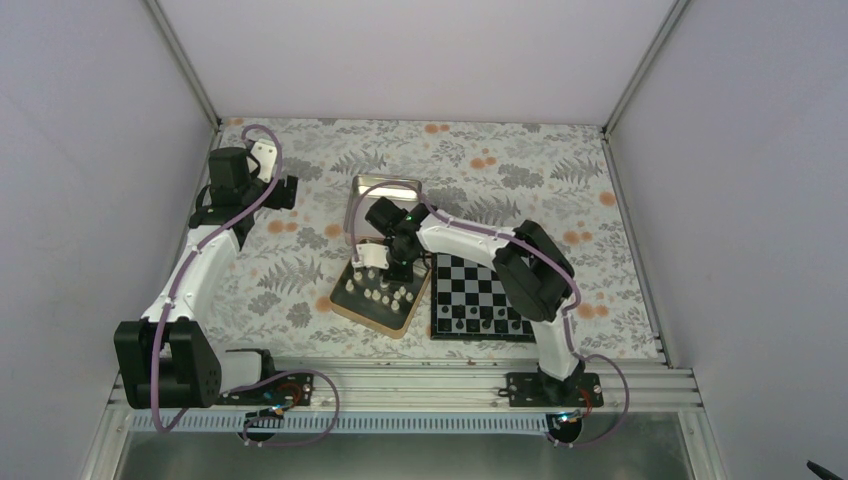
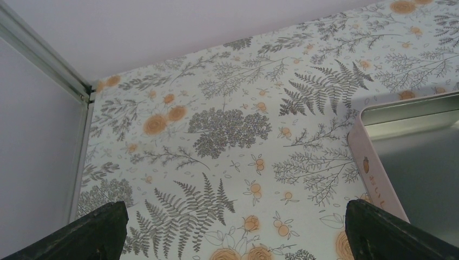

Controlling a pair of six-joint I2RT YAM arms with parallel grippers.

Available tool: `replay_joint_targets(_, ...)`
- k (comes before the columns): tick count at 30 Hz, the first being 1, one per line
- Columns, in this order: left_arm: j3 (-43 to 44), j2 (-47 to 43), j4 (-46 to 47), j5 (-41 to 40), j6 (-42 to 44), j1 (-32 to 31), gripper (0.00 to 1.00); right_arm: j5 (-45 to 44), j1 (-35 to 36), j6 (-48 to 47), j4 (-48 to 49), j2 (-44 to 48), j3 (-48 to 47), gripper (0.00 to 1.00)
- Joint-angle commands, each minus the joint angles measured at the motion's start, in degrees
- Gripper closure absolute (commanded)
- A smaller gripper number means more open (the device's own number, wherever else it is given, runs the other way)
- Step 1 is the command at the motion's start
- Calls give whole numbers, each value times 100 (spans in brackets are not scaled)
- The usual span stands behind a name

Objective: Set up the chess pieces on the board
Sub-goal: Pick up the chess piece from the storage box, then place the chess piece on the chessboard.

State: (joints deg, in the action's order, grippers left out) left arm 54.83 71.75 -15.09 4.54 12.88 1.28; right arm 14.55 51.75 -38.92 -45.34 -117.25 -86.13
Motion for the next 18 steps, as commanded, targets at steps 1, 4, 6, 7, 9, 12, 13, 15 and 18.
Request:
replay_joint_targets(1, -45, -16, 121, 12, 49, 29, 0, 14, 20, 63, -96, 550, -45, 96)
replay_joint_targets(4, -54, -11, 123, 11, 56, 34, 0, -31, -66, 87, -153, 920, -24, 96)
replay_joint_targets(6, -42, -16, 122, 12, 56, 28, 0, -119, -211, 95, -163, 1165, 23, 96)
replay_joint_targets(7, -42, -12, 121, 12, 56, 29, 0, -157, -286, 107, -159, 1283, 54, 96)
replay_joint_targets(9, -42, -11, 121, 12, 48, 30, 0, -175, -516, 89, -176, 1465, 106, 96)
replay_joint_targets(12, -35, 4, 122, 10, 47, 30, 0, -130, -938, -11, -212, 1680, 177, 96)
replay_joint_targets(13, -28, 13, 121, 12, 47, 30, 0, -131, -1078, -53, -204, 1731, 220, 96)
replay_joint_targets(15, -25, 15, 119, 28, 43, 31, 0, -127, -1398, -139, -183, 1780, 279, 96)
replay_joint_targets(18, -25, 6, 114, 30, 39, 26, 0, -163, -1811, -265, -186, 1751, 345, 96)
